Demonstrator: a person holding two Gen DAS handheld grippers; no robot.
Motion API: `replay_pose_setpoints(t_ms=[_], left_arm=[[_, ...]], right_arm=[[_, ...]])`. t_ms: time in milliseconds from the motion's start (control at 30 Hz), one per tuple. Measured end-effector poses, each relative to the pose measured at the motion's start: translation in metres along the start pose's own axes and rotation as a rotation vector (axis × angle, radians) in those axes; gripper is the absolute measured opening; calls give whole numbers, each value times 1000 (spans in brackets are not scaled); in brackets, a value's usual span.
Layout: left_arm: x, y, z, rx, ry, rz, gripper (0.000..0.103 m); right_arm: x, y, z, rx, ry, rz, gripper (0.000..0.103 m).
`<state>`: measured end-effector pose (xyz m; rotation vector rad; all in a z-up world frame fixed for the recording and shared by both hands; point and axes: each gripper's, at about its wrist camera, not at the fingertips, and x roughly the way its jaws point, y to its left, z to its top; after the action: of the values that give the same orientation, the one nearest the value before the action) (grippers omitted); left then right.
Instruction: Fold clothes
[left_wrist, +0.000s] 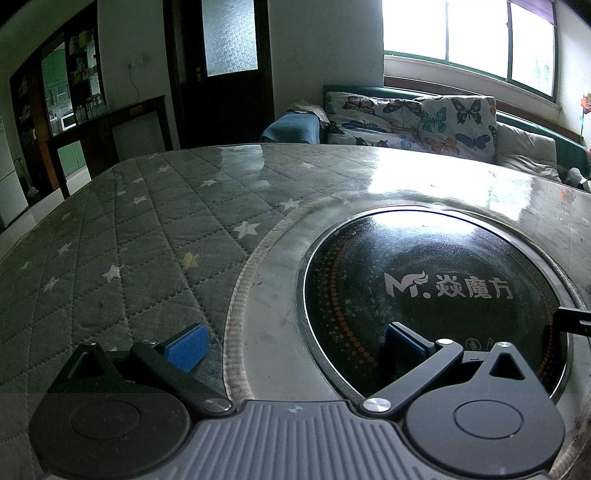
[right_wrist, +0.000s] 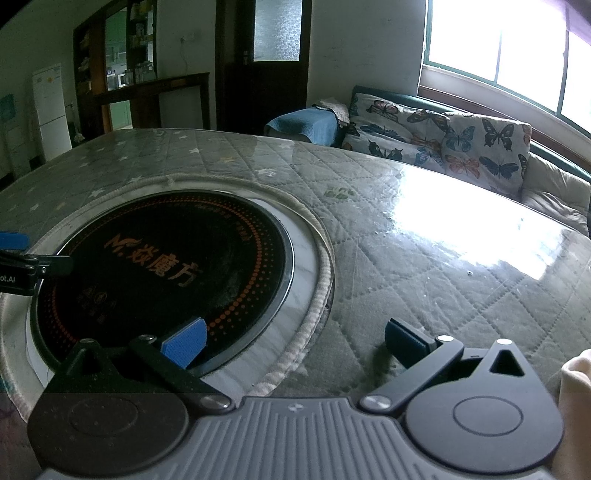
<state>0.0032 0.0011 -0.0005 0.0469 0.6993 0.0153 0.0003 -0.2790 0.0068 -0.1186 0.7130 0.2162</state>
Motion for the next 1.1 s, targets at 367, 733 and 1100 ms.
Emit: replay_pose_setpoints(t_ms=[367,733,1100], left_arm=[[1,-1,-1,1,4,1,103],[-3,-12,4,2,35,-18,103],[-27,-50,10,61,37,-122,103]], right_arm=[[0,2,0,-3,2,-6,103],[-12,7,-5,-26,2,-35,103],[-46,-8,-6,41,-26,-17,103]])
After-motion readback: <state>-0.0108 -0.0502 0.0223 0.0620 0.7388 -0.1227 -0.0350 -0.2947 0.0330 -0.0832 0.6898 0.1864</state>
